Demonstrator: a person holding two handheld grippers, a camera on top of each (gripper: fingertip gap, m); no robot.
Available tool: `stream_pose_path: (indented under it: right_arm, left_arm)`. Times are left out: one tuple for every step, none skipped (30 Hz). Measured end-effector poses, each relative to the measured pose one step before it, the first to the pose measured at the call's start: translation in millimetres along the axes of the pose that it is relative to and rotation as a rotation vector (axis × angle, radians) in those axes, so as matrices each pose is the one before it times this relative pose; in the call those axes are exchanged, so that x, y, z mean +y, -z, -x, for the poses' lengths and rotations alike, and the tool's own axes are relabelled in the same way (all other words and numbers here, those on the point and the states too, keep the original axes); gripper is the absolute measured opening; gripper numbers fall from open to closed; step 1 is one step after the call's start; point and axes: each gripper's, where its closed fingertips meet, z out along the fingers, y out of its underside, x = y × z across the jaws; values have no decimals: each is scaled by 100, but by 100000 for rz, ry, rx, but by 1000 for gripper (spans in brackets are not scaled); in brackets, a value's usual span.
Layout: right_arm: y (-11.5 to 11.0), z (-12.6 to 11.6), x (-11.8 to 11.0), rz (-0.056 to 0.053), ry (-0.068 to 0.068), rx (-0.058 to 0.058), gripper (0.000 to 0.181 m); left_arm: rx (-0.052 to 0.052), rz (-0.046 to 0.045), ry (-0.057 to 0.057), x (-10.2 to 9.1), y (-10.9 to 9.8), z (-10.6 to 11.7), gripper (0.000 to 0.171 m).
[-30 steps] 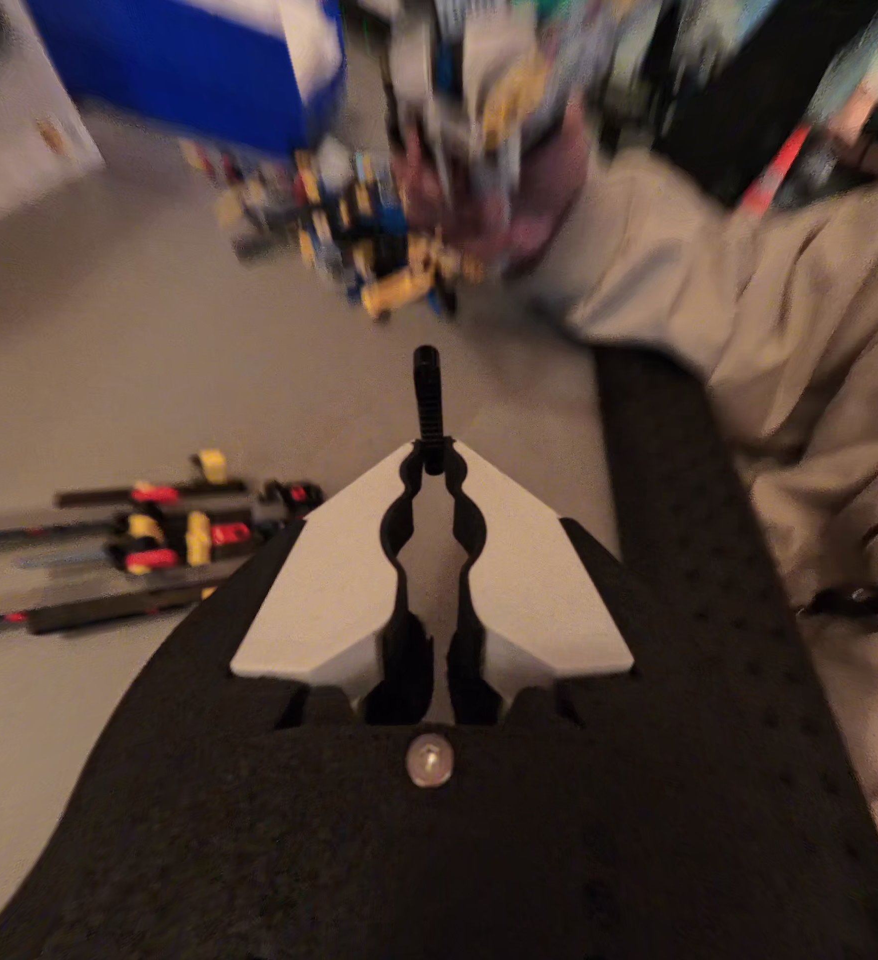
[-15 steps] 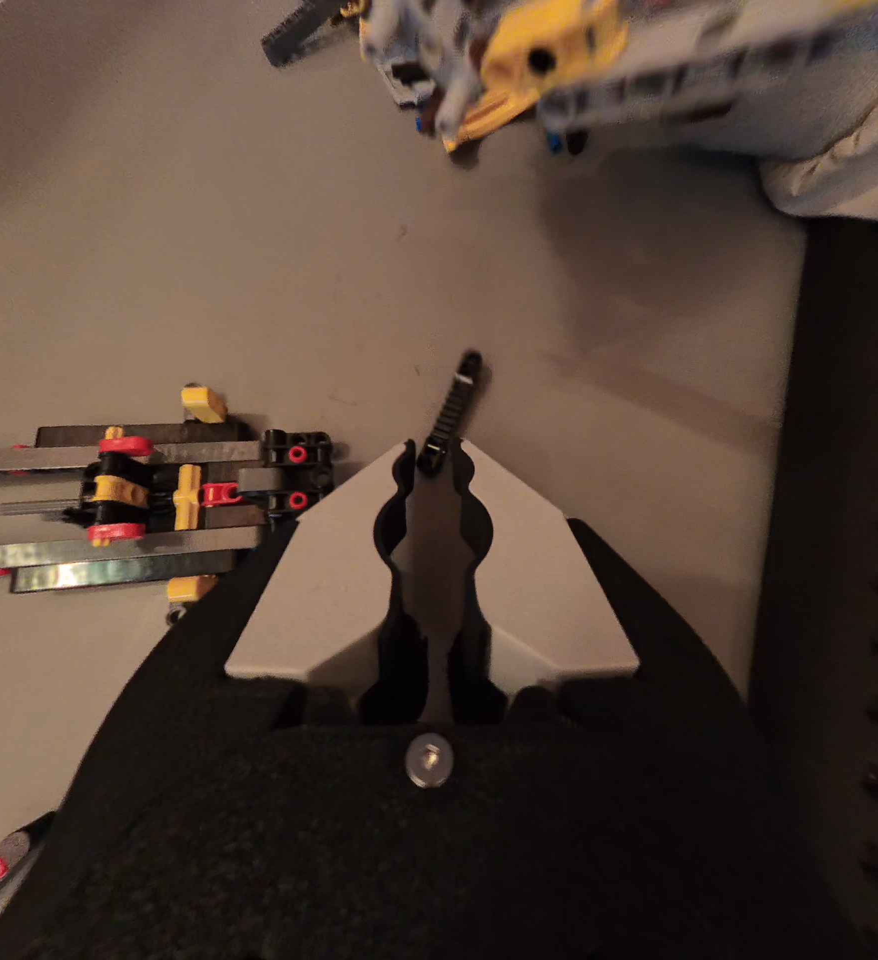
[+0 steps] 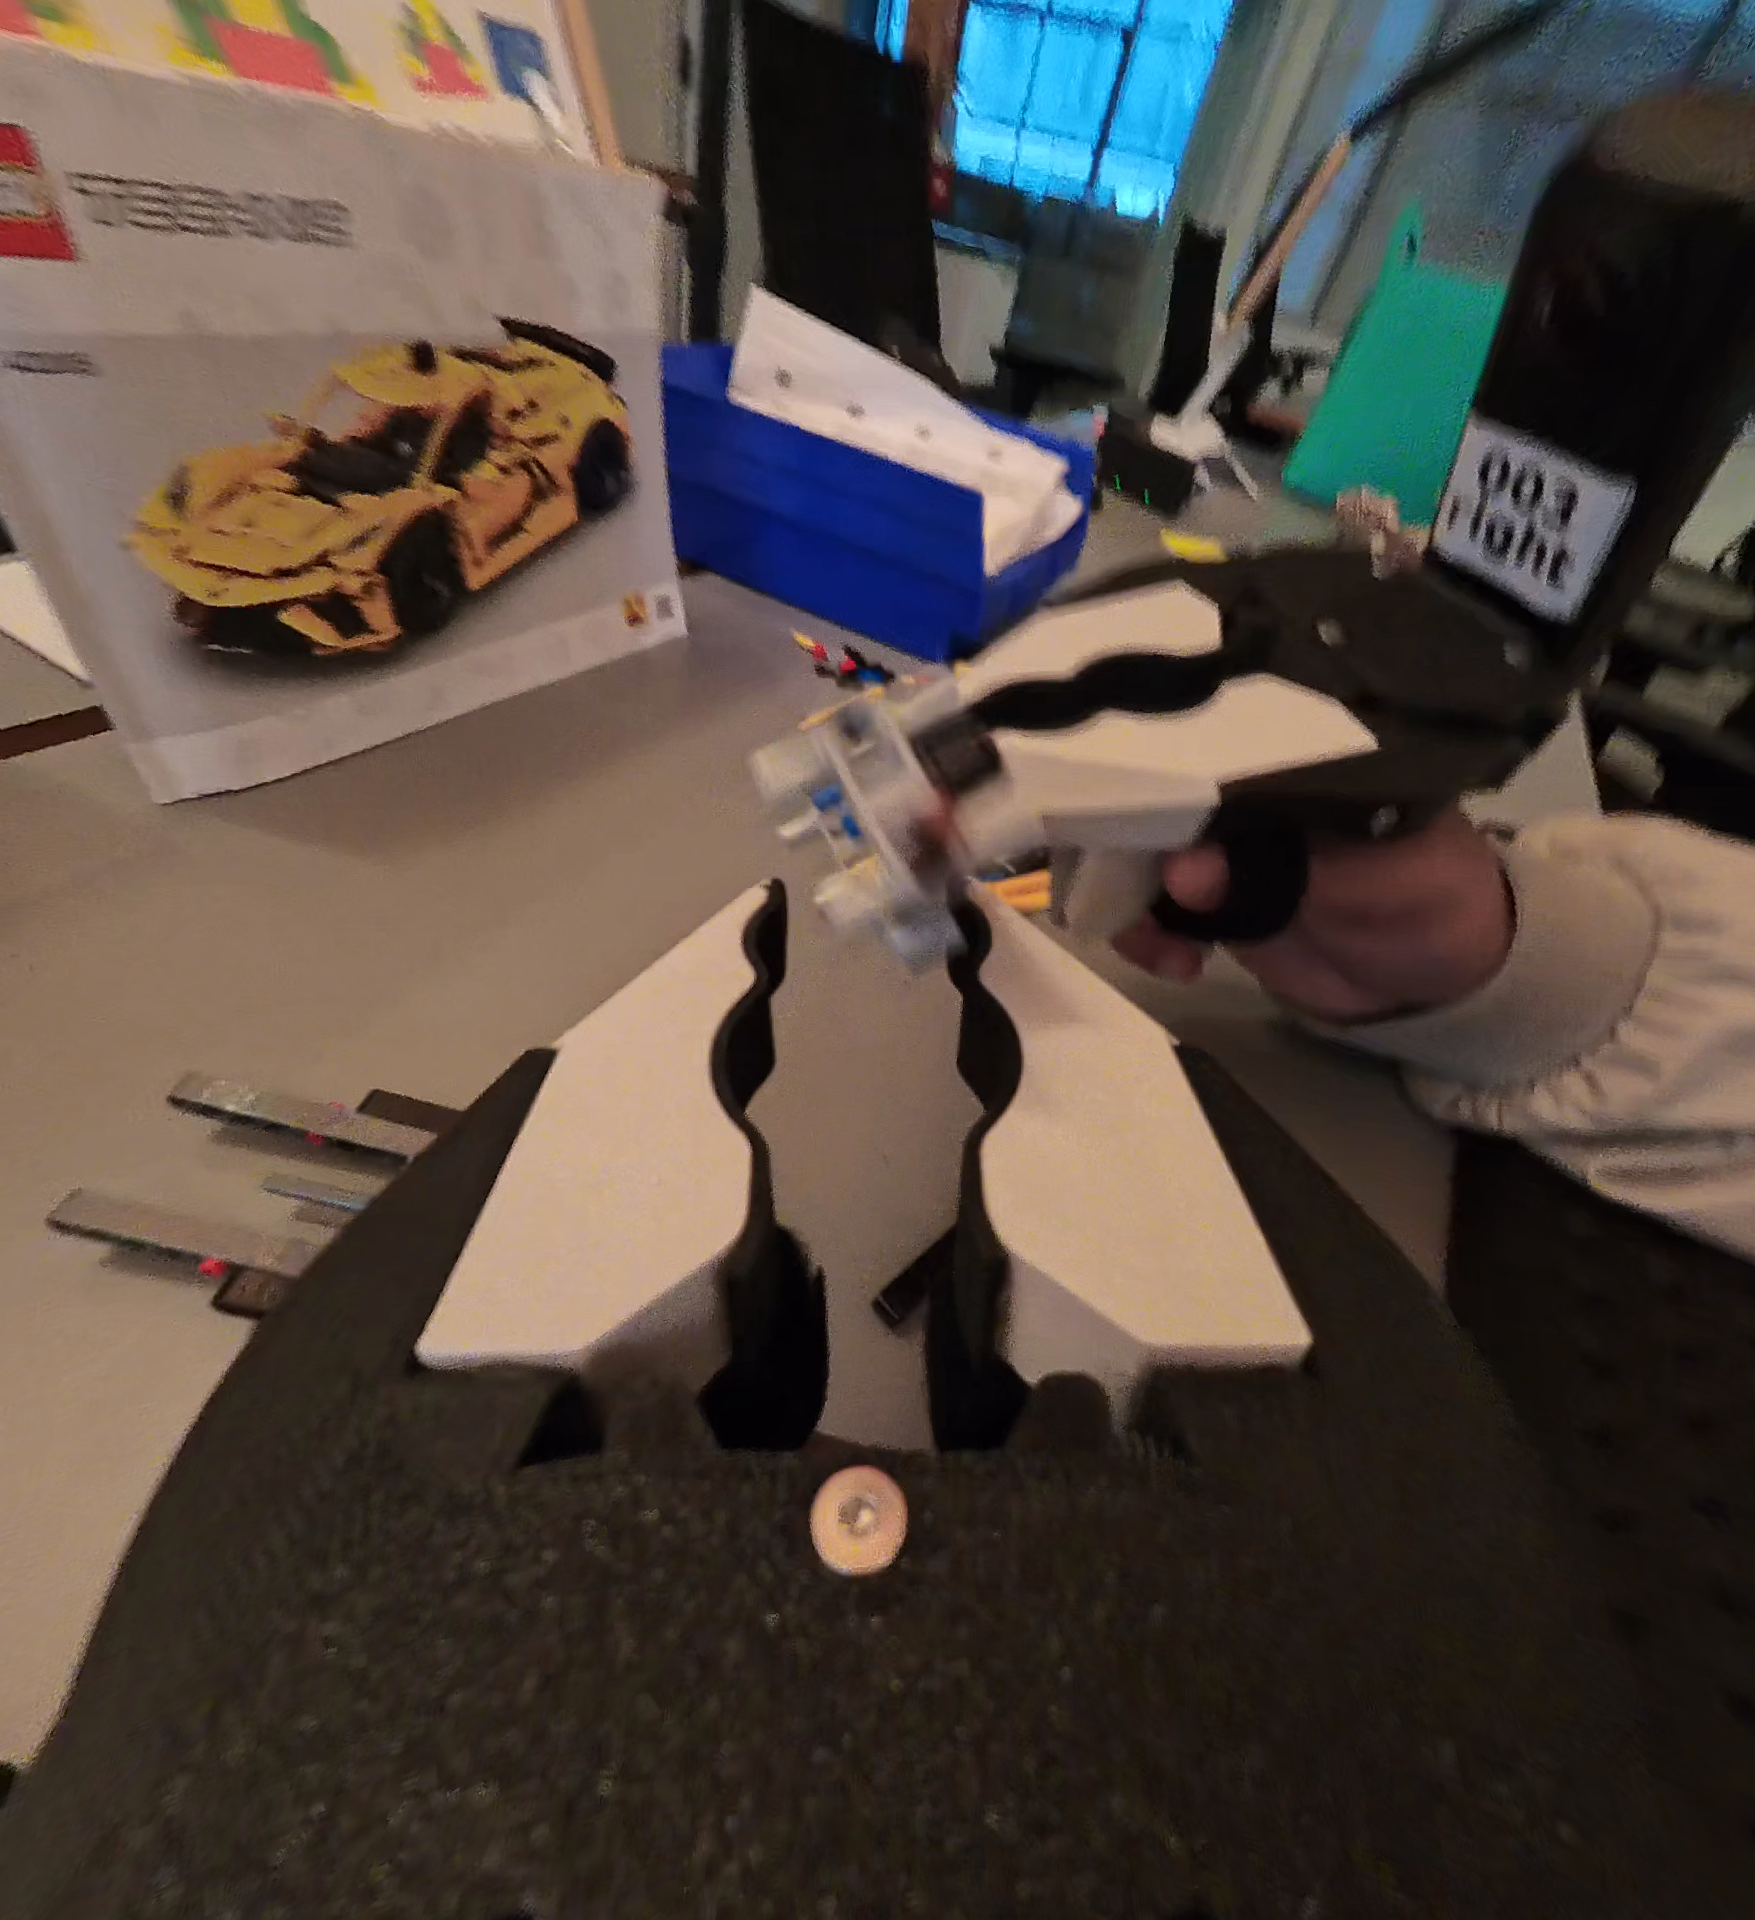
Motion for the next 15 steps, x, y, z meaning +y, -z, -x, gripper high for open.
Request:
stream_pose_path:
  right_arm:
    - [-54, 112, -89, -1277, -4204, -932, 6]
    - [-14, 162, -132, -1398, -3259, -2130, 6]
    - [-6, 98, -28, -503, -3231, -2181, 6]
    - [0, -68, 64, -55, -3600, -1356, 6]
    - [-69, 34, 133, 211, -5540, -1895, 6]
    - [-74, 60, 92, 82, -7738, -2203, 6]
    - [-12, 81, -45, -475, -7462, -2787, 6]
    - [-19, 60, -39, -484, -6239, -2502, 6]
    - [4, 13, 20, -569, -4822, -2105, 6]
    - [56, 96, -2, -622, -5302, -3094, 6]
    - [58, 156, 60, 43, -6119, -4372, 6]
    - [75, 142, 56, 461, -6172, -4722, 6]
    - [193, 160, -202, -804, -5338, -4239, 6]
    - [199, 363, -404, -2303, -3597, -4722, 6]
    - [172, 629, -312, -1799, -2382, -6064, 6]
  left_arm:
    - [1827, -1212, 3255, -164, 112, 78, 31]
    - [2930, -305, 2403, 57, 0, -251, 31]
    - [1707, -150, 1047, 103, -47, -182, 30]
    - [292, -349, -393, 17, -33, -25, 27]
    - [-215, -955, -1522, -169, 38, -24, 26]
    - [102, -1441, -2456, -284, 59, -163, 24]
    - [125, -1163, -2853, -205, 10, -245, 20]
    - [-848, -628, -2886, -96, -28, -122, 17]
    - [-1199, -210, -3130, 4, -50, -53, 17]
    - [-231, -334, -3219, -28, -15, -144, 17]
    - [750, -408, -2684, -116, 56, -208, 16]
    - [1476, -220, -1412, -169, 126, -224, 16]
    - [2371, -654, 56, -261, 184, -277, 16]
    - [3016, -1763, 1476, -455, 273, -312, 17]
    - [3150, -3217, 2689, -662, 383, -272, 18]
